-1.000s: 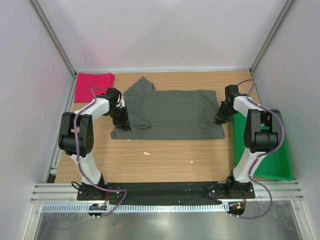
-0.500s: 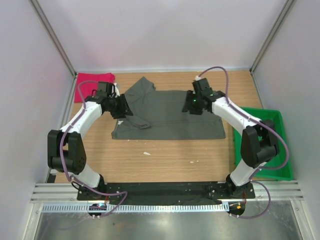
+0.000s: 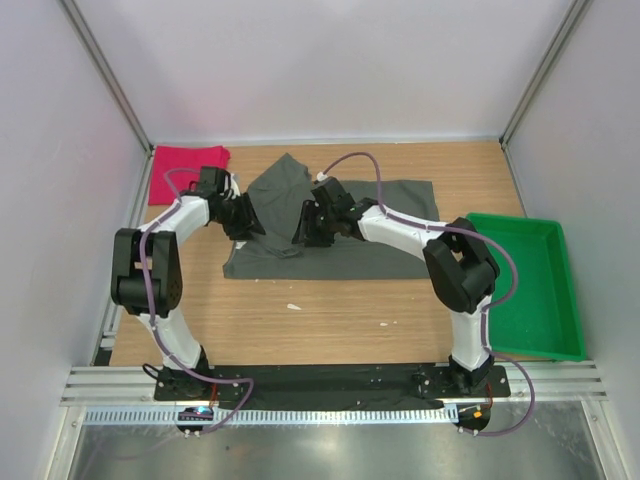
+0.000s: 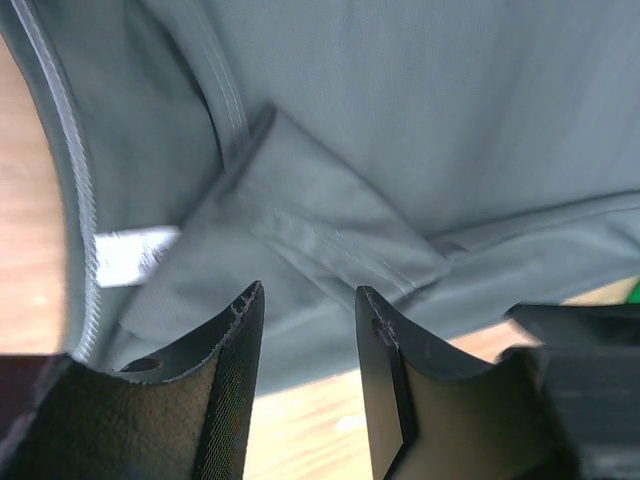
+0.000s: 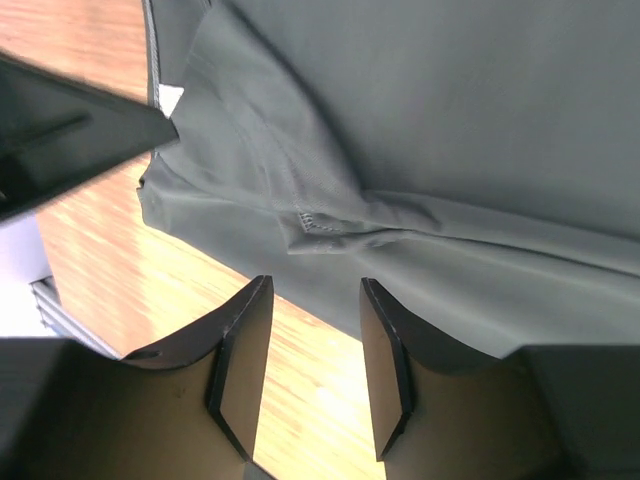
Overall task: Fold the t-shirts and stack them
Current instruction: Fold the tshirt
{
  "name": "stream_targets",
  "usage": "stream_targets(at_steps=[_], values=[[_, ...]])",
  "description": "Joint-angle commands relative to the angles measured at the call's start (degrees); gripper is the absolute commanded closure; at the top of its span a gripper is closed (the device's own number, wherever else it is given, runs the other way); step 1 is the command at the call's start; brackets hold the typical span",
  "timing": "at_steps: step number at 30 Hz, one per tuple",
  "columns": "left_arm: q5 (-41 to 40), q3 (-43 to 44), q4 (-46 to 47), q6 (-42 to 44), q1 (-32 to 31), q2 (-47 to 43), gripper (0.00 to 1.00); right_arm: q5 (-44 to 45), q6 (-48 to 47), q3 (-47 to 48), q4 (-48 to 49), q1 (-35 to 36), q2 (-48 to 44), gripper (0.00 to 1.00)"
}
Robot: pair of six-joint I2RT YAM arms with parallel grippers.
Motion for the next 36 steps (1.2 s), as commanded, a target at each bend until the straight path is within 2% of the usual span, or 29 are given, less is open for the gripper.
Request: stream_targets(at_steps=[1, 6, 13, 25, 32, 36], values=[[-0.5, 4.5, -0.5, 5.3, 1.0, 2.3, 0.57, -1.4, 7.5, 1.9, 4.9, 1.6, 1.4, 0.53], [-2.2, 6.9, -1.9, 8.3, 1.4, 5.7, 0.55, -2.0, 8.6, 2.2, 4.4, 2.9, 3.0, 0.53], [-0.9, 10.3, -1.6, 8.3, 1.5, 10.1, 0.56, -3.7, 11.3, 0.4, 6.9, 3.1, 4.1, 0.56], [0.2, 11.3, -1.9, 8.6, 1.5, 11.6, 0.74, -5.1, 13.2, 0.2, 7.5, 3.1, 6.4, 0.58], [0.5, 12.5, -3.6, 8.9, 1.5, 11.6, 0.87, -4.8, 13.6, -0.2, 7.3, 3.2, 6.6, 0.58], [0.9, 13.1, -4.4, 8.3, 1.5, 11.3, 0.91, -4.1, 12.4, -0.3, 6.8, 3.2, 6.0, 0.58]])
